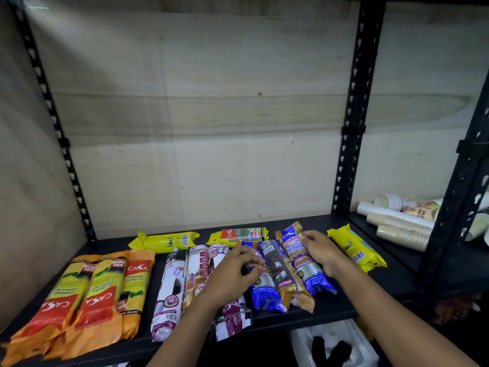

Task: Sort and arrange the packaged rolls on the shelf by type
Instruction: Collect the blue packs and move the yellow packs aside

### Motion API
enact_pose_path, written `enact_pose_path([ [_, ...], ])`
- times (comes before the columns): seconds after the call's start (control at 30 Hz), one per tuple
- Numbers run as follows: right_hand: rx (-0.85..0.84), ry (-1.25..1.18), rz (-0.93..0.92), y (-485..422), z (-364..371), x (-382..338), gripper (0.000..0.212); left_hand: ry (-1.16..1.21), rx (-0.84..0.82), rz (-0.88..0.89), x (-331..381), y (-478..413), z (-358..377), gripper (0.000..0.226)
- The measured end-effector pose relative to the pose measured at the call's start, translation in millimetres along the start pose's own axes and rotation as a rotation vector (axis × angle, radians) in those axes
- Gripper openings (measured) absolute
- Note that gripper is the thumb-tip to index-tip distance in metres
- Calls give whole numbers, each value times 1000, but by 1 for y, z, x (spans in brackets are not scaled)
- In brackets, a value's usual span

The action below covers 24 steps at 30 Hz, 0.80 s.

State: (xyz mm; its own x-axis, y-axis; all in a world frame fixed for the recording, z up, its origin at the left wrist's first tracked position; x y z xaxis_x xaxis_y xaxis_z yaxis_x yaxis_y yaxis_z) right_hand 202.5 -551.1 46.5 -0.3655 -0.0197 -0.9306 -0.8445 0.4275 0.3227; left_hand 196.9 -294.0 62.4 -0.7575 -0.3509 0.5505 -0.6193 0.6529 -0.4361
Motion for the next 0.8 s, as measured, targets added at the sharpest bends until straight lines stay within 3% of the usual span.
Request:
enact_pose_path([
  [0.23, 163, 462, -172, 6, -3, -10, 17, -16, 16, -6, 3, -1, 1, 23],
  [0.5, 175, 616, -212, 18, -10, -20, 33, -61, 5, -20, 9, -19, -10, 19],
  [0.8, 393, 678, -435, 46, -58, -38, 33, -227, 59, -44, -6, -84, -25, 16],
])
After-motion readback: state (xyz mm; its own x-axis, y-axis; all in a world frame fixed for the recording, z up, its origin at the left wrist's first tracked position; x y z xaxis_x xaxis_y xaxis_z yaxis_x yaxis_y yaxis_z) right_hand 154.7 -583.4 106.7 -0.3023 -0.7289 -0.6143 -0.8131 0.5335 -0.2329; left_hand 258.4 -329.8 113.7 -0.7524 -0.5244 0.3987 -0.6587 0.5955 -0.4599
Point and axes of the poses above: each hand's wrist, its own y-axis away from the middle knuckle, its own z-axis out of the palm, x = y × z, the point moved 7 cm from there along -y, towards the middle knuckle, and after that the axes turned 13 degrees about z, right-handed, at the moved point
